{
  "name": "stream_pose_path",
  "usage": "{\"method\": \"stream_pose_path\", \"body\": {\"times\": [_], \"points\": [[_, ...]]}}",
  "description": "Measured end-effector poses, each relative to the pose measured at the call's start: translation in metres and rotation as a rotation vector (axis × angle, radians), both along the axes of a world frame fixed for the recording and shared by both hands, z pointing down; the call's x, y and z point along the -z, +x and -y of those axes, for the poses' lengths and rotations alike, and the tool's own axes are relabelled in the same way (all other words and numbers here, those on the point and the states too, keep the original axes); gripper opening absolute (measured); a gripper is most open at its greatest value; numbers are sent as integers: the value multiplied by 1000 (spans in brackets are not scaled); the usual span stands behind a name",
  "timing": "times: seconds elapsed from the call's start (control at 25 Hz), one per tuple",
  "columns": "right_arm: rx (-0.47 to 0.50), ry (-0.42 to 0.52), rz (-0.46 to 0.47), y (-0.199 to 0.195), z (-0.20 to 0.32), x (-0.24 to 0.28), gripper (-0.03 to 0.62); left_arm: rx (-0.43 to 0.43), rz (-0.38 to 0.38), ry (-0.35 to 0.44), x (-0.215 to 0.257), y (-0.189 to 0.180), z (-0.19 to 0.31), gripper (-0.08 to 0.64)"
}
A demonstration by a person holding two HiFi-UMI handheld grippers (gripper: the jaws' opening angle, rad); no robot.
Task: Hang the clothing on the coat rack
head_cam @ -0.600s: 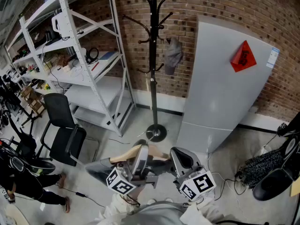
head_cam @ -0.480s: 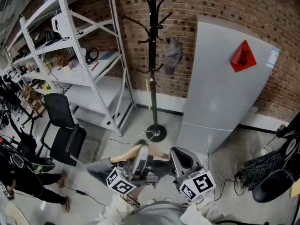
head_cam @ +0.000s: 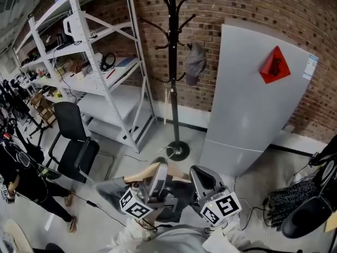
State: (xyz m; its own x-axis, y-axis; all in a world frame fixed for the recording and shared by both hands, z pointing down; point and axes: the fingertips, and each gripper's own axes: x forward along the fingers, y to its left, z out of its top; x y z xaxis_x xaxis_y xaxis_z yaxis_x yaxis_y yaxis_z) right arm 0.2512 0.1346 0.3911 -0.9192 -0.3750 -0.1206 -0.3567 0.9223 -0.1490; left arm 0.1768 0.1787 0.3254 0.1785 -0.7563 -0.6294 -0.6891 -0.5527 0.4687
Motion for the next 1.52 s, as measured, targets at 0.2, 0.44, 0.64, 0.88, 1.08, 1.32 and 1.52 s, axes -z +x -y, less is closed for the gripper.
{"method": "stream_pose_path", "body": {"times": [0.2,0.44,0.64,0.88,1.08,1.32,1.52], "points": [[30,-13,5,4,7,-5,25,31,6,3,0,6,1,94],[69,-14,10,-7,11,-5,25,58,21,10,3,-2,7,94],[68,-17,10,-19,21,-10,25,50,31,14,0,-12,17,94],[57,-23,-6,-54,41,-19,25,29,15,14,-6,-47,41,94],[24,-28,-23,-95,64,-22,25,-9,4,18,-7,-87,65,94],[-16,-34,-34,-152,93,-25,25,-44,-21,13,-13,-148,96,94],[-68,-39,-46,-202,118,-25,25,-100,-41,-5,-17,-201,128,94]]}}
